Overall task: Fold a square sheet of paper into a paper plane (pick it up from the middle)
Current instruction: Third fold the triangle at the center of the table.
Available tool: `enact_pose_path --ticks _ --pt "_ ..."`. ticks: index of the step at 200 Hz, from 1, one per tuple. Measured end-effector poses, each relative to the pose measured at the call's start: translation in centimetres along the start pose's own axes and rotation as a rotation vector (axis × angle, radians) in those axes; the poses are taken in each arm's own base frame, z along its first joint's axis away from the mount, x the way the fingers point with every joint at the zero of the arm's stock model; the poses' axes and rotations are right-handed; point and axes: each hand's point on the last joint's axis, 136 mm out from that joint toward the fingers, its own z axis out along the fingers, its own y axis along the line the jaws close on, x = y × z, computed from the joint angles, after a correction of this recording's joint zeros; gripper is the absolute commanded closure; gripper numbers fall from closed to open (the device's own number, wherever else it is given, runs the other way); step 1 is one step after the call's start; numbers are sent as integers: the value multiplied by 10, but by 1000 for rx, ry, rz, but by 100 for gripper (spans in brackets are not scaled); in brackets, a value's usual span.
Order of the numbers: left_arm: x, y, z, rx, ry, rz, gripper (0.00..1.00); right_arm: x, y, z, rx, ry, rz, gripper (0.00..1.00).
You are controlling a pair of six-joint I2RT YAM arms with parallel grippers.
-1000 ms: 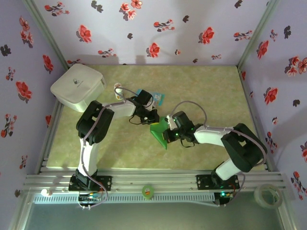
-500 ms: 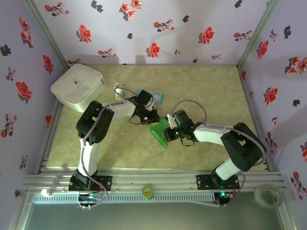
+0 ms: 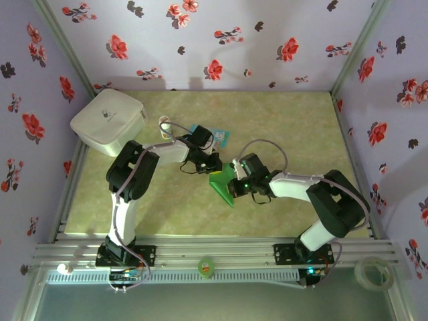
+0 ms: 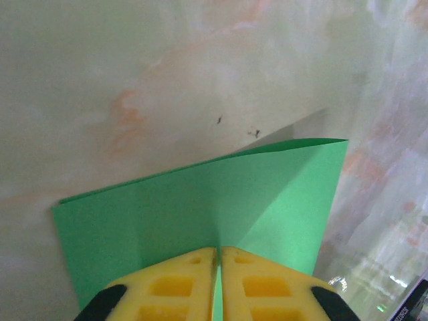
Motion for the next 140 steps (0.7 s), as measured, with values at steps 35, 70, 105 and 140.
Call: enact_pose_path --ticks 35,70,105,140 --pt "0 0 0 0 0 0 88 3 -3 4 6 14 6 98" --pt "0 0 0 0 0 0 88 3 -3 5 7 17 7 98" --pt "0 0 0 0 0 0 88 3 -3 5 8 18 7 98" --pt "0 0 0 0 0 0 87 3 -4 4 12 21 9 99"
